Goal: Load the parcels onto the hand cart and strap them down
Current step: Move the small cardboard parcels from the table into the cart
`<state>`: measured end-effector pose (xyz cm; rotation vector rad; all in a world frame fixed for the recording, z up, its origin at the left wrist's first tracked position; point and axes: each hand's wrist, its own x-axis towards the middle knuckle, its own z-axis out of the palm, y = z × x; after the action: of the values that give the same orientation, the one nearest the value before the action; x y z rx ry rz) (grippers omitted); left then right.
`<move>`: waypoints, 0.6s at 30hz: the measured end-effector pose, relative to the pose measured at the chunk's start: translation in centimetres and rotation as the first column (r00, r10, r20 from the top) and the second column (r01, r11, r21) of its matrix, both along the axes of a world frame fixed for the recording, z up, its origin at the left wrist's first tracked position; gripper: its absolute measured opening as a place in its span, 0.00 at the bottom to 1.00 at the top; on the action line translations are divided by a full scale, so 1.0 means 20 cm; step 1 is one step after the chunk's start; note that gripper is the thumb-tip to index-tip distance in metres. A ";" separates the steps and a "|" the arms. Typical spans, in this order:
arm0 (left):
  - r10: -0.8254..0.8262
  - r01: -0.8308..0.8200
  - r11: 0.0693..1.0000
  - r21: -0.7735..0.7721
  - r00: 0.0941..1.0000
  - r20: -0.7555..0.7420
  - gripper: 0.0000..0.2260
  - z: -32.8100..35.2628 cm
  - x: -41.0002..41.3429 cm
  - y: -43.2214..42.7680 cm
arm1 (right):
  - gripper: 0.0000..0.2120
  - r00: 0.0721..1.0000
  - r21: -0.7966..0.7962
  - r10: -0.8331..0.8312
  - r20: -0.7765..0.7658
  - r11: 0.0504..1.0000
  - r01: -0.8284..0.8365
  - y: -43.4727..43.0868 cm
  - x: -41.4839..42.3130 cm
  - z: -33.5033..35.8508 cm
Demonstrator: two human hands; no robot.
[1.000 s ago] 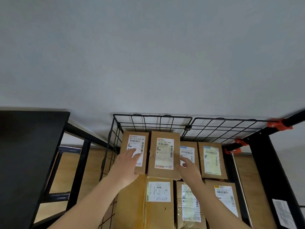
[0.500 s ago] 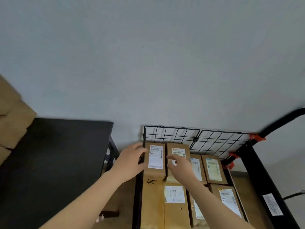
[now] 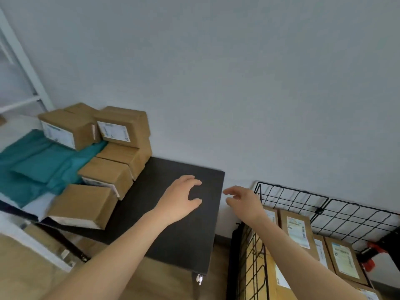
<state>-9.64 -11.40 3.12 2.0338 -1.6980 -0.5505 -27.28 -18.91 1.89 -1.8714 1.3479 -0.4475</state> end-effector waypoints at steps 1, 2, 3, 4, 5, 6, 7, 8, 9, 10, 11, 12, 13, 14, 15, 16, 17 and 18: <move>0.023 -0.023 1.000 -0.009 1.000 0.005 0.22 0.01 0.05 0.05 | 0.13 1.000 -0.007 0.017 0.018 1.000 -0.017 0.02 0.06 0.01; 0.048 -0.048 0.999 -0.018 0.999 0.007 0.22 0.02 0.11 0.09 | 0.13 0.999 -0.014 0.038 0.028 0.999 -0.038 0.05 0.12 0.02; 0.073 -0.073 0.997 -0.025 0.997 0.005 0.22 0.03 0.16 0.14 | 0.13 0.998 -0.019 0.060 0.030 0.998 -0.059 0.07 0.18 0.03; 0.096 -0.096 0.995 -0.029 0.995 -0.002 0.22 0.03 0.21 0.18 | 0.13 0.996 -0.026 0.082 0.028 0.996 -0.081 0.09 0.23 0.04; 0.116 -0.116 0.993 -0.033 0.993 -0.011 0.22 0.04 0.26 0.22 | 0.13 0.995 -0.033 0.100 0.024 0.994 -0.100 0.11 0.29 0.05; 0.135 -0.136 0.990 -0.034 0.991 -0.018 0.22 0.04 0.31 0.26 | 0.13 0.993 -0.040 0.117 0.020 0.992 -0.116 0.13 0.34 0.06; 0.153 -0.154 0.988 -0.033 0.988 -0.023 0.22 0.04 0.36 0.30 | 0.13 0.991 -0.045 0.131 0.017 0.990 -0.130 0.14 0.39 0.07; 0.172 -0.173 0.984 -0.030 0.985 -0.030 0.22 0.04 0.40 0.33 | 0.13 0.989 -0.048 0.144 0.017 0.989 -0.143 0.16 0.44 0.08; 0.190 -0.191 0.981 -0.026 0.981 -0.039 0.22 0.04 0.44 0.36 | 0.13 0.988 -0.047 0.153 0.020 0.987 -0.152 0.17 0.49 0.09; 0.209 -0.210 0.977 -0.023 0.977 -0.047 0.22 0.04 0.48 0.37 | 0.13 0.986 -0.047 0.164 0.022 0.985 -0.163 0.18 0.53 0.10; 0.226 -0.228 0.973 -0.026 0.973 -0.053 0.22 0.04 0.52 0.39 | 0.13 0.984 -0.046 0.178 0.021 0.983 -0.177 0.19 0.57 0.11; 0.242 -0.244 0.969 -0.027 0.969 -0.058 0.22 0.04 0.56 0.40 | 0.14 0.981 -0.046 0.193 0.021 0.980 -0.192 0.19 0.61 0.12; 0.255 -0.258 0.966 -0.033 0.965 -0.062 0.22 0.04 0.60 0.40 | 0.14 0.978 -0.049 0.208 0.022 0.977 -0.207 0.18 0.65 0.13; 0.267 -0.270 0.962 -0.039 0.961 -0.067 0.23 0.04 0.64 0.41 | 0.14 0.975 -0.054 0.221 0.022 0.974 -0.220 0.17 0.70 0.14; 0.276 -0.279 0.959 -0.046 0.959 -0.071 0.23 0.05 0.67 0.40 | 0.14 0.973 -0.057 0.231 0.021 0.972 -0.230 0.15 0.74 0.14; 0.284 -0.288 0.956 -0.051 0.956 -0.070 0.23 0.05 0.71 0.39 | 0.14 0.970 -0.063 0.241 0.018 0.969 -0.239 0.13 0.79 0.15; 0.295 -0.298 0.953 -0.054 0.953 -0.064 0.23 0.06 0.75 0.38 | 0.14 0.968 -0.070 0.251 0.013 0.966 -0.249 0.10 0.84 0.15; 0.309 -0.312 0.948 -0.053 0.949 -0.061 0.24 0.06 0.79 0.37 | 0.15 0.966 -0.082 0.260 0.008 0.963 -0.259 0.07 0.89 0.16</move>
<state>6.09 -4.06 4.40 2.1648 -1.3104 -0.4334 -9.58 -17.44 5.09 -2.0703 1.0656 -0.3873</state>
